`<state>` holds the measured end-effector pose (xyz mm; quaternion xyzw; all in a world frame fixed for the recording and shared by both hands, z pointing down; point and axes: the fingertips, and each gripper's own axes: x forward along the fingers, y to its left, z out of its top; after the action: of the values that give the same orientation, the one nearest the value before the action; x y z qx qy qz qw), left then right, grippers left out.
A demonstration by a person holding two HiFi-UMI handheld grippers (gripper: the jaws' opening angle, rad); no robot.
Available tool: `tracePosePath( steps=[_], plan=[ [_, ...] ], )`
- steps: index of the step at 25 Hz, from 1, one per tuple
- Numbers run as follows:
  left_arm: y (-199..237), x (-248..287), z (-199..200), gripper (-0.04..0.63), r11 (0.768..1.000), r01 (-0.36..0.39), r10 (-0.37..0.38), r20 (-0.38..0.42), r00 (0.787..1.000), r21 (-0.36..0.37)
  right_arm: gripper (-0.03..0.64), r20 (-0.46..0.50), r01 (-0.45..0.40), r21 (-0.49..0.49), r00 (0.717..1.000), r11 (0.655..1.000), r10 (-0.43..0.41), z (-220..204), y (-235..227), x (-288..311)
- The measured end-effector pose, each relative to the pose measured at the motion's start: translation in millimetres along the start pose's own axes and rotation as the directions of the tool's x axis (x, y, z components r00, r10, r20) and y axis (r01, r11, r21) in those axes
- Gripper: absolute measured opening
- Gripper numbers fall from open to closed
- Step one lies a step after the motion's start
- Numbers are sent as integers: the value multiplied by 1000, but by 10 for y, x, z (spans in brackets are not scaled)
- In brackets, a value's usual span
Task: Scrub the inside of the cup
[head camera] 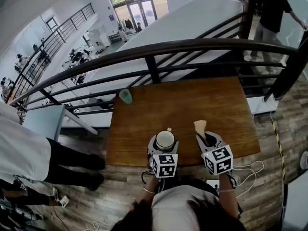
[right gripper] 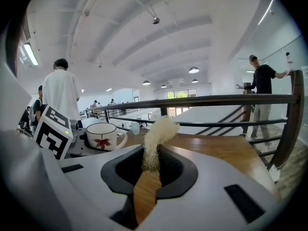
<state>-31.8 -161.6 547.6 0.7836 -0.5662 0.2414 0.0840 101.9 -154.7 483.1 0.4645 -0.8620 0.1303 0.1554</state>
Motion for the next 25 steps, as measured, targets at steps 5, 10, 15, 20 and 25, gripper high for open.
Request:
tracePosePath(
  steps=[5, 10, 15, 20, 25],
  plan=[
    [16, -50, -22, 403, 1000, -10, 10, -5, 1000, -17, 75, 14, 22, 26, 1000, 999, -22, -92, -12, -55],
    [17, -75, -12, 403, 999, -8, 8, 2, 1000, -38, 75, 12, 59, 25, 998, 998, -59, -147, -25, -124],
    [-41, -65, -13, 403, 999, 6, -6, 3, 1000, -41, 75, -2, 72, 34, 997, 997, -72, -222, -36, -162],
    [-65, -71, -9, 403, 999, 23, -23, 8, 1000, -47, 75, -9, 84, 35, 996, 996, -83, -256, 5, -181],
    [-95, -88, -13, 403, 998, 26, -26, 12, 1000, -58, 75, -14, 85, 36, 996, 996, -85, -292, -4, -202]
  ],
)
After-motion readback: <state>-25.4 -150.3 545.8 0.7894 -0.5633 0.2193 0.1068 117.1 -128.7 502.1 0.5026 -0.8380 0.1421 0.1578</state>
